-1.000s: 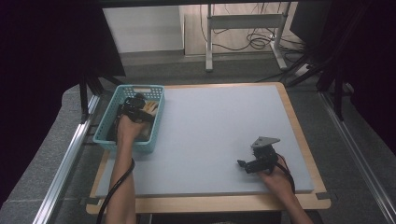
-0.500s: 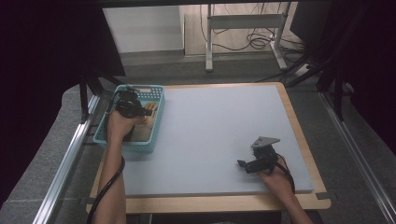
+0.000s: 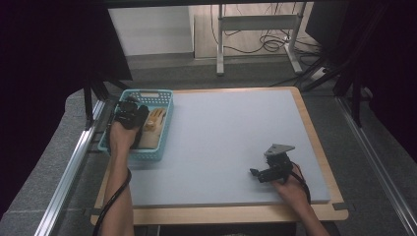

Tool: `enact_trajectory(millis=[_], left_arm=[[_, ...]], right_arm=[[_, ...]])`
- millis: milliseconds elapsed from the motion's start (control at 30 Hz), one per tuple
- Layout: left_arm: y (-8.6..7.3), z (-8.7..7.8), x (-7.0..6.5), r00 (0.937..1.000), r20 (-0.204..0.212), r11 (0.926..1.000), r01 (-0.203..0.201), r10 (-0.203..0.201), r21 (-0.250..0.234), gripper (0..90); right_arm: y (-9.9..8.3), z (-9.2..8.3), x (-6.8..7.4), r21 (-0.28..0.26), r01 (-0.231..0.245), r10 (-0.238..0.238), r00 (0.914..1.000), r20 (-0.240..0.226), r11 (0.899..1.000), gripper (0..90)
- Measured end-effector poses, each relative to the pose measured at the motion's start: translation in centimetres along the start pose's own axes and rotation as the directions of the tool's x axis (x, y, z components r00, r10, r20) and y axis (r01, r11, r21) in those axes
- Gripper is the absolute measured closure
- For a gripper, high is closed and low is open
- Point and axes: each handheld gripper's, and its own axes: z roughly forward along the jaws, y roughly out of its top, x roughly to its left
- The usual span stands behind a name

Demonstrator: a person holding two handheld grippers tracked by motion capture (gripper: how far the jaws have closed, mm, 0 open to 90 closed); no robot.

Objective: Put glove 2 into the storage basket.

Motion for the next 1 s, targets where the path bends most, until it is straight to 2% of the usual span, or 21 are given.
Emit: enact_trajectory(millis=[67, 167, 200, 333, 433, 600, 767, 900, 1000], left_arm=[[0.1, 0.7, -0.3, 0.9999, 0.009, 0.9999, -0.008, 0.008, 0.013, 78.5], [0.5, 1.1, -1.0, 0.9991, 0.041, 1.0, -0.007, 0.007, 0.005, 81.4], [0.6, 1.2, -1.3, 0.9988, 0.044, 0.9998, -0.021, 0.021, 0.001, 81.8], [0.9, 1.2, -2.3, 0.9975, 0.013, 0.9976, -0.069, 0.069, 0.005, 84.4], [0.8, 1.1, -2.0, 0.998, 0.018, 0.9982, -0.061, 0.061, 0.0, 83.1], [0.4, 0.4, -0.9, 0.9989, -0.019, 0.9979, -0.043, 0.042, -0.048, 68.1], [0.0, -0.4, -0.4, 0.9983, -0.037, 0.9957, -0.047, 0.044, -0.079, 55.8], [-0.2, -1.1, 0.0, 0.9991, -0.031, 0.9929, -0.031, 0.028, -0.115, 46.4], [-0.5, -1.8, 0.2, 0.9999, 0.011, 0.9863, 0.005, -0.003, -0.165, 33.4]], right_arm=[[0.0, 0.0, 0.0, 0.0, 0.0, 0.0, 1.0, 0.0, 1.0, 6.8], [0.0, 0.0, 0.0, 0.0, 0.0, 0.0, 1.0, 0.0, 1.0, 6.8], [0.0, 0.0, 0.0, 0.0, 0.0, 0.0, 1.0, 0.0, 1.0, 6.8], [0.0, 0.0, 0.0, 0.0, 0.0, 0.0, 1.0, 0.0, 1.0, 6.8], [0.0, 0.0, 0.0, 0.0, 0.0, 0.0, 1.0, 0.0, 1.0, 6.8], [0.0, 0.0, 0.0, 0.0, 0.001, -0.001, 1.0, 0.0, 1.0, 6.8], [0.0, 0.0, 0.0, 0.0, 0.001, -0.001, 1.0, 0.0, 1.0, 6.8], [0.0, 0.0, 0.0, 0.0, 0.0, 0.0, 1.0, 0.0, 1.0, 6.8], [0.0, 0.0, 0.0, 0.0, 0.0, 0.0, 1.0, 0.0, 1.0, 6.7]])
